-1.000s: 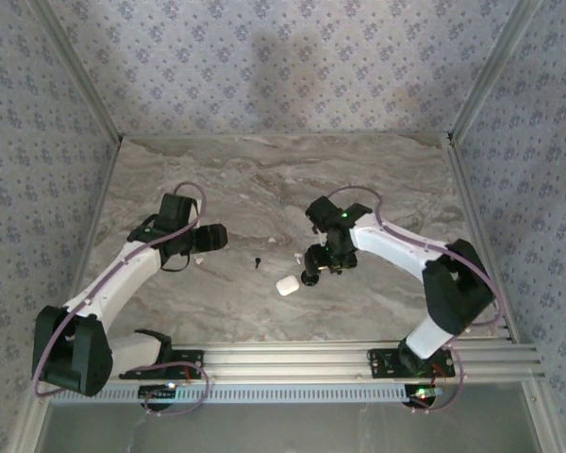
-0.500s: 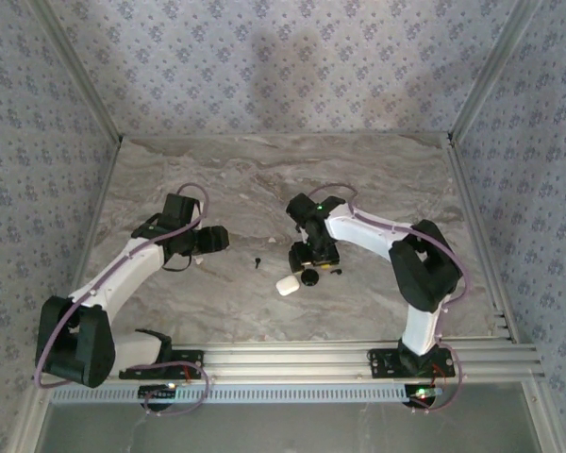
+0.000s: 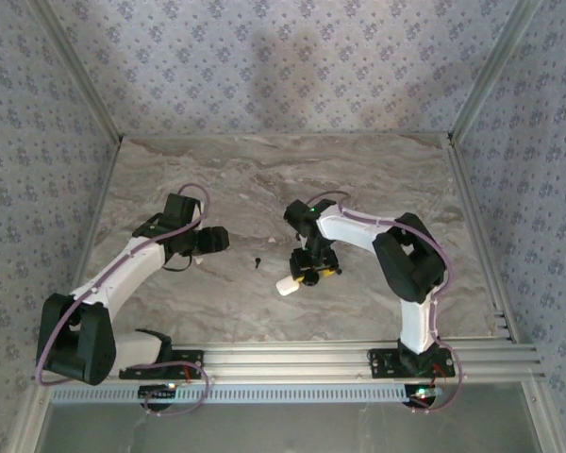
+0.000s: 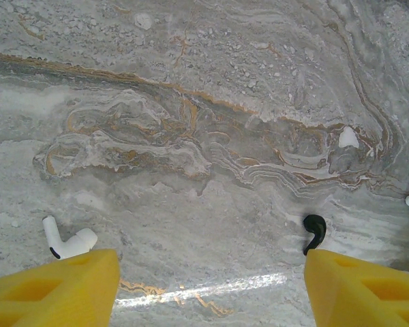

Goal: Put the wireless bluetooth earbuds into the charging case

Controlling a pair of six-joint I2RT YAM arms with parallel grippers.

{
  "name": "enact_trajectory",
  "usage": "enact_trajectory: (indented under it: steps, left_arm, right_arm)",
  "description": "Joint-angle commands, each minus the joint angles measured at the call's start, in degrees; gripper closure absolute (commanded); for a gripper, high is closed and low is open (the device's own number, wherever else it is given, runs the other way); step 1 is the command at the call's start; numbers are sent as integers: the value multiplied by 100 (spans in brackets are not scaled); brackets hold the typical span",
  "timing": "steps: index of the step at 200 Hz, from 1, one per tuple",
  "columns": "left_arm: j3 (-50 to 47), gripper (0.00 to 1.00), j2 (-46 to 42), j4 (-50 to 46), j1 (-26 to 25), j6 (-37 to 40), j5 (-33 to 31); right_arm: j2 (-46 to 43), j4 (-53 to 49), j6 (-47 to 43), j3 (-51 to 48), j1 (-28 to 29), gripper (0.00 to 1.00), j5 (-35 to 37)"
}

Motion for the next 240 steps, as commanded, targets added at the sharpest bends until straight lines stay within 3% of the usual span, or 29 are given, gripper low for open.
enact_trajectory:
  steps: [1,28,78,121,142,169,198,240]
  left_arm:
    - [71,28,28,-112,-19,-16,8]
    - [49,29,37,-99,-21,-16,8]
    - [27,33,20,-13,-27,49,119]
    - [-80,39,-277,552,-193,358,384]
    - [-342,40,-564,1383,-378,604,585]
    - [-1015,43,-1011,2928,-645,903,899]
    - [-1769,47,-1346,4706,-1072,1478,1067]
    - [-1880,50,-1199,5448,-1666,2426,1397]
  right_arm:
    - [154,-135,64,142,24,32,-51]
    - [238,-100,89,137,25,33,-41]
    - [165,11,162,22,-8,47,-73]
    - [-826,531,595,-424,-223,49,-181]
    - [-1670,1236,938,-923,-464,49,-540]
    - [-2724,2852,1756,-1670,-766,50,-1146]
    - [-3382,4029,2428,-2137,-930,51,-1597]
    - [-3568,5486,3276,-2457,-819,51,-1996]
